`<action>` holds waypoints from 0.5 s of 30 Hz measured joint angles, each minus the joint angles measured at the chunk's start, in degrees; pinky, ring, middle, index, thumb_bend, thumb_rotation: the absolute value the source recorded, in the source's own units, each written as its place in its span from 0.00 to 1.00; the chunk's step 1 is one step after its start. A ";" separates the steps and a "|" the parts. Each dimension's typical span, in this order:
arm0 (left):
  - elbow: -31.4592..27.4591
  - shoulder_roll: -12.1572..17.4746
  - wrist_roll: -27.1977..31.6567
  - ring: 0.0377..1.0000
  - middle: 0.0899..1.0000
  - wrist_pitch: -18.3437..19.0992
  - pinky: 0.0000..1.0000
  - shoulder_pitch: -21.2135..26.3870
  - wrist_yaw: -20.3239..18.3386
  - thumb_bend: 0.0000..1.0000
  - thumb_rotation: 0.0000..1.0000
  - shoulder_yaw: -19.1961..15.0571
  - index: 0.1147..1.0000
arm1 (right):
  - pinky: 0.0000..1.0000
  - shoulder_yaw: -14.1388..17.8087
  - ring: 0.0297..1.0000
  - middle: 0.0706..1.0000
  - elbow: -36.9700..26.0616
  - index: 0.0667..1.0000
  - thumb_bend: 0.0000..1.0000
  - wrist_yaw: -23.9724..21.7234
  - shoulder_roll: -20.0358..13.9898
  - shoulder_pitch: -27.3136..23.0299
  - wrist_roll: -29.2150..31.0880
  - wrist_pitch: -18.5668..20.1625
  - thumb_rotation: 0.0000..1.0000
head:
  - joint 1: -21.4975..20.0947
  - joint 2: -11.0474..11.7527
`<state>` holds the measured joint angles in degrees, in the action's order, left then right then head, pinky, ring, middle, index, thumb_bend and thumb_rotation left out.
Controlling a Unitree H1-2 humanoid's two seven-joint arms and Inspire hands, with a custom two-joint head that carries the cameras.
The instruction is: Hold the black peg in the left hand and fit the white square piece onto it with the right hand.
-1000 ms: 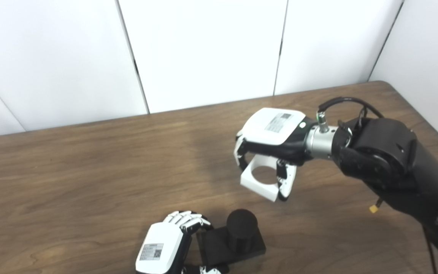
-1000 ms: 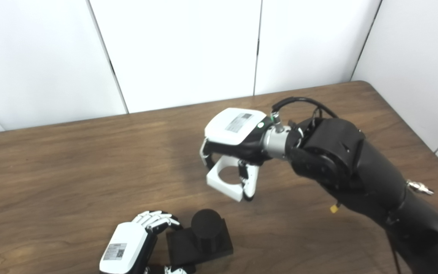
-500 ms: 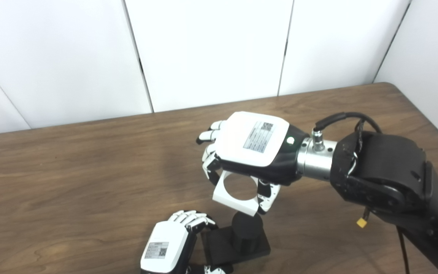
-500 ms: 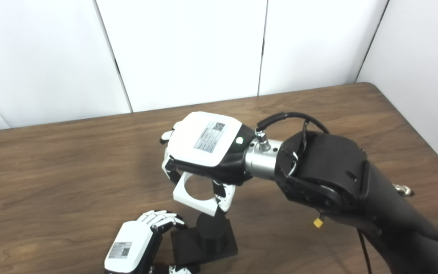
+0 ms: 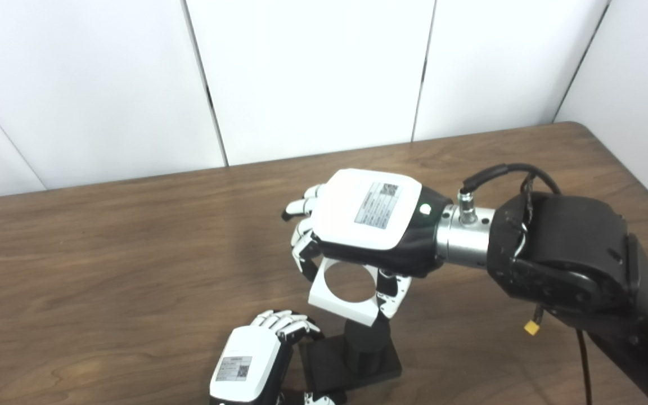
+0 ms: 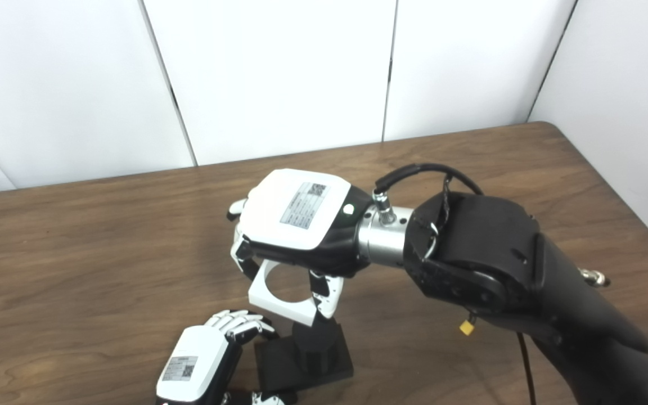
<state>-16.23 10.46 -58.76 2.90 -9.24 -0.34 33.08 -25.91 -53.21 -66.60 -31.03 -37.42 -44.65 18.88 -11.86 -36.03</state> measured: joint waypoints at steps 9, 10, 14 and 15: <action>-0.50 0.01 -0.14 0.79 0.73 0.53 0.85 -0.08 -0.69 0.51 0.05 0.01 0.42 | 0.94 -1.59 0.88 0.73 -0.07 0.45 0.52 0.07 -2.20 0.28 2.12 3.54 0.13 | -0.09 -0.44; -0.53 0.01 -0.14 0.79 0.73 0.56 0.85 -0.11 -0.69 0.51 0.05 0.01 0.42 | 0.94 -1.74 0.88 0.73 -0.07 0.45 0.52 0.07 -2.29 0.45 2.22 3.62 0.13 | -0.09 -0.44; -0.57 0.01 -0.15 0.80 0.73 0.57 0.85 -0.13 -0.71 0.51 0.05 0.01 0.42 | 0.93 -1.74 0.88 0.73 -0.07 0.45 0.52 0.07 -2.28 1.40 2.41 3.81 0.12 | -0.18 -0.53; -0.58 0.01 -0.15 0.80 0.73 0.59 0.85 -0.14 -0.74 0.51 0.05 0.01 0.42 | 0.92 -1.73 0.88 0.73 -0.08 0.45 0.52 0.08 -2.27 1.91 2.32 3.85 0.12 | -0.18 -0.53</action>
<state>-16.81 10.46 -58.90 3.49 -9.38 -1.08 33.09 -27.64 -53.29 -66.53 -33.31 -35.50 -42.33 22.74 -12.04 -36.56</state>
